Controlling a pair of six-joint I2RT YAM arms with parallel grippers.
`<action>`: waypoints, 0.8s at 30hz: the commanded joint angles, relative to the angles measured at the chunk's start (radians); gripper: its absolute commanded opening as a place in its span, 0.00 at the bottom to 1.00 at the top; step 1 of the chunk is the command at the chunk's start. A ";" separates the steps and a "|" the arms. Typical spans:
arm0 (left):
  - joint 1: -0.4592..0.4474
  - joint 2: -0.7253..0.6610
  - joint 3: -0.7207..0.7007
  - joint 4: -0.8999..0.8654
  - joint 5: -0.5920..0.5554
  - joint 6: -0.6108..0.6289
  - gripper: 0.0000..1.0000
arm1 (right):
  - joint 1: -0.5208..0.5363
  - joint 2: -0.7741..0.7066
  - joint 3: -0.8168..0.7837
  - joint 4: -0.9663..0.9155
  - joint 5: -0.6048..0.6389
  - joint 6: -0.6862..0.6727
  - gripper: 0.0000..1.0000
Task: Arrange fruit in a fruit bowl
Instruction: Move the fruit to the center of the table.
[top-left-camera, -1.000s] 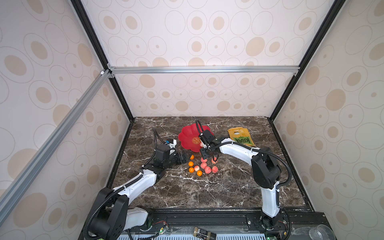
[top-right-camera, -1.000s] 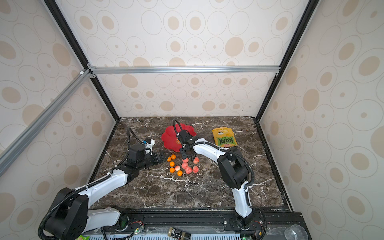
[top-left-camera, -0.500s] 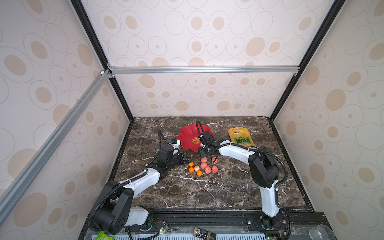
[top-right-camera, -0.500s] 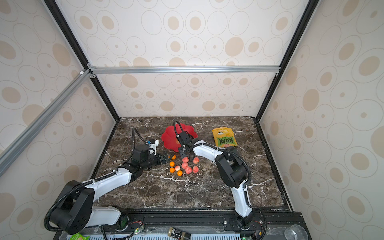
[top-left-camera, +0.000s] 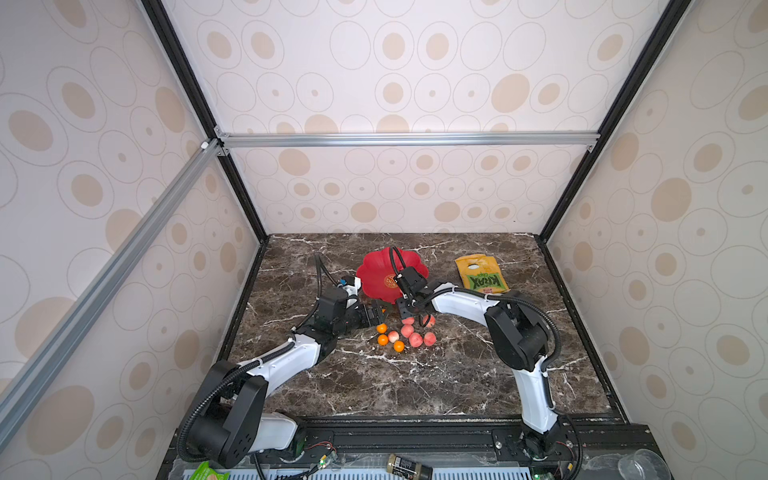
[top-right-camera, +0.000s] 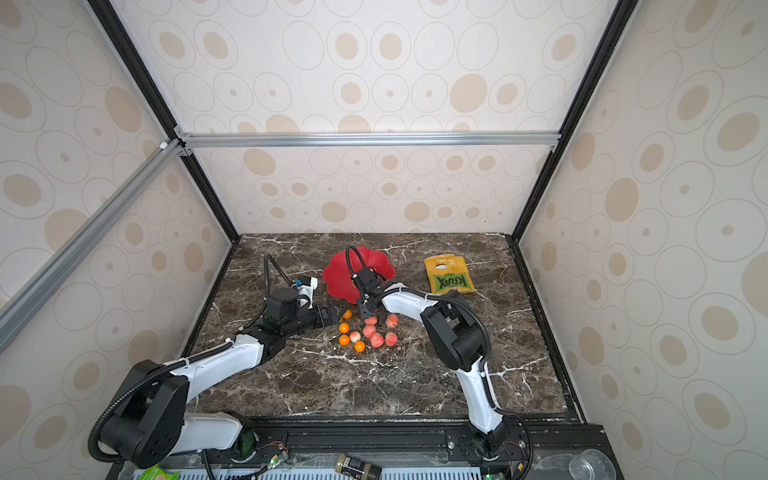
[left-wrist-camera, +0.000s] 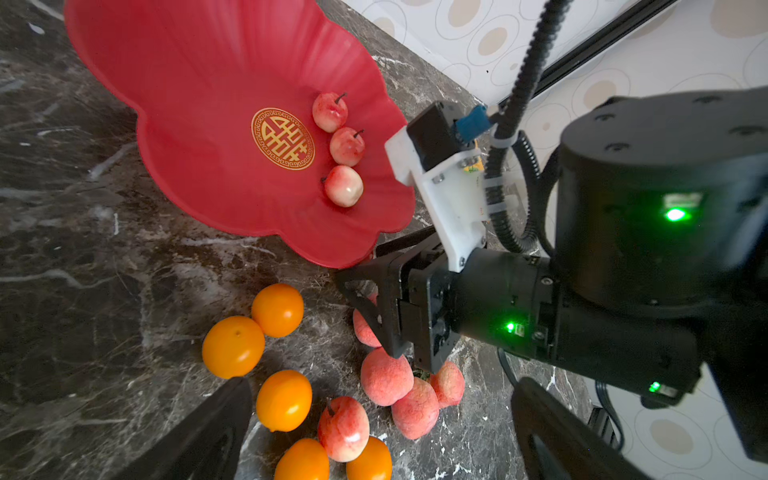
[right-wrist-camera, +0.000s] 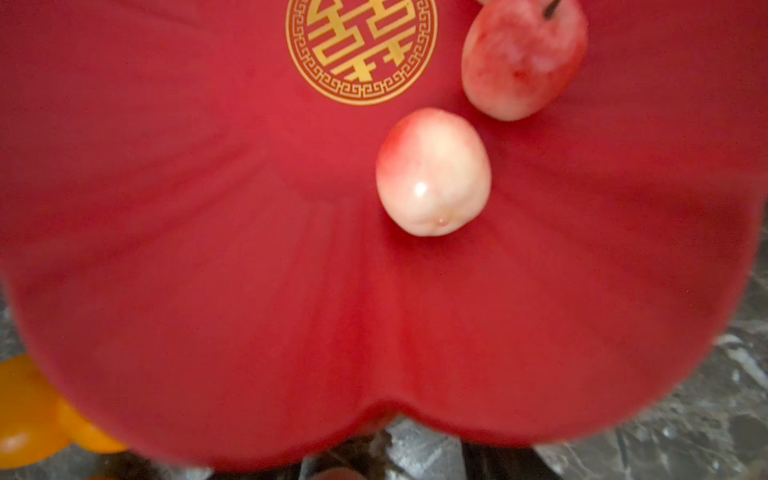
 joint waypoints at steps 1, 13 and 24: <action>-0.006 0.004 0.039 0.010 -0.006 0.007 0.98 | 0.003 0.021 0.032 0.001 0.018 0.009 0.59; -0.006 0.002 0.037 0.012 -0.006 0.001 0.98 | -0.005 0.050 0.065 -0.009 0.014 0.004 0.55; -0.006 0.003 0.039 0.013 -0.003 -0.001 0.98 | -0.009 0.056 0.078 -0.020 0.014 0.001 0.49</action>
